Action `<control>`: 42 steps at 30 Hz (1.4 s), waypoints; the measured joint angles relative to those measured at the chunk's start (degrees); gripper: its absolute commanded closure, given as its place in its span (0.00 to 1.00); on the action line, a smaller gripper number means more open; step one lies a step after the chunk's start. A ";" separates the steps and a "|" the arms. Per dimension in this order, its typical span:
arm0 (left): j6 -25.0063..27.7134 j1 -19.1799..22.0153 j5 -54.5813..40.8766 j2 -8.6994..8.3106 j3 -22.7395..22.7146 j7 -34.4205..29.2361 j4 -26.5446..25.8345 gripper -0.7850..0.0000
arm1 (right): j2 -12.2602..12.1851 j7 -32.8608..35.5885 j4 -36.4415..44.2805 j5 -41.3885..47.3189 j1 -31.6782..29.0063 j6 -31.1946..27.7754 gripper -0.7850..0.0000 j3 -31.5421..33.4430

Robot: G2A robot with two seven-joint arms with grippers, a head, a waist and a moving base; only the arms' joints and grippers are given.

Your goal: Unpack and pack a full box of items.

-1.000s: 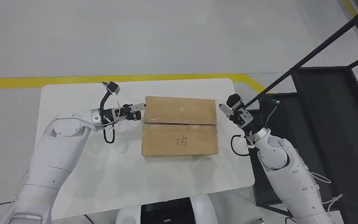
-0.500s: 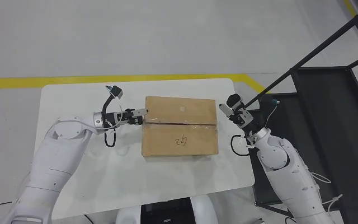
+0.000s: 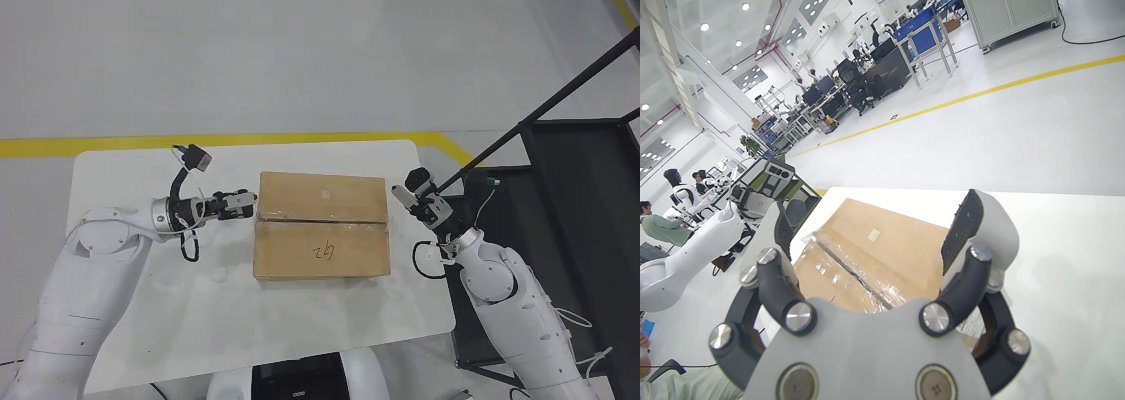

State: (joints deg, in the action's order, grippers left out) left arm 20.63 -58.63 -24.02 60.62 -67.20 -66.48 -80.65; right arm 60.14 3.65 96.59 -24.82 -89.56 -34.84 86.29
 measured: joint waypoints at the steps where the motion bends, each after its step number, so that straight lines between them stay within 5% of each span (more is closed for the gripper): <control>1: -0.25 0.20 -0.11 0.11 0.54 -0.10 0.60 0.00 | 0.00 0.00 0.00 0.00 0.00 0.00 0.00 0.00; 13: -0.51 4.01 -0.58 1.42 4.98 -0.21 9.52 0.00 | 0.00 0.00 0.00 0.00 0.00 0.00 0.00 0.00; 33: -1.83 -0.02 1.54 0.29 1.63 1.90 4.62 0.00 | 0.00 0.00 0.00 0.00 0.00 0.00 0.00 0.00; 42: -2.18 0.37 0.33 0.79 3.37 1.90 6.44 0.00 | 0.00 0.00 0.00 0.00 0.00 0.00 0.00 0.00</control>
State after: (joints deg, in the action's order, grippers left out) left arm 18.45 -58.26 -23.68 61.42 -63.83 -64.59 -74.21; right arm 60.14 3.65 96.59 -24.82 -89.56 -34.84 86.29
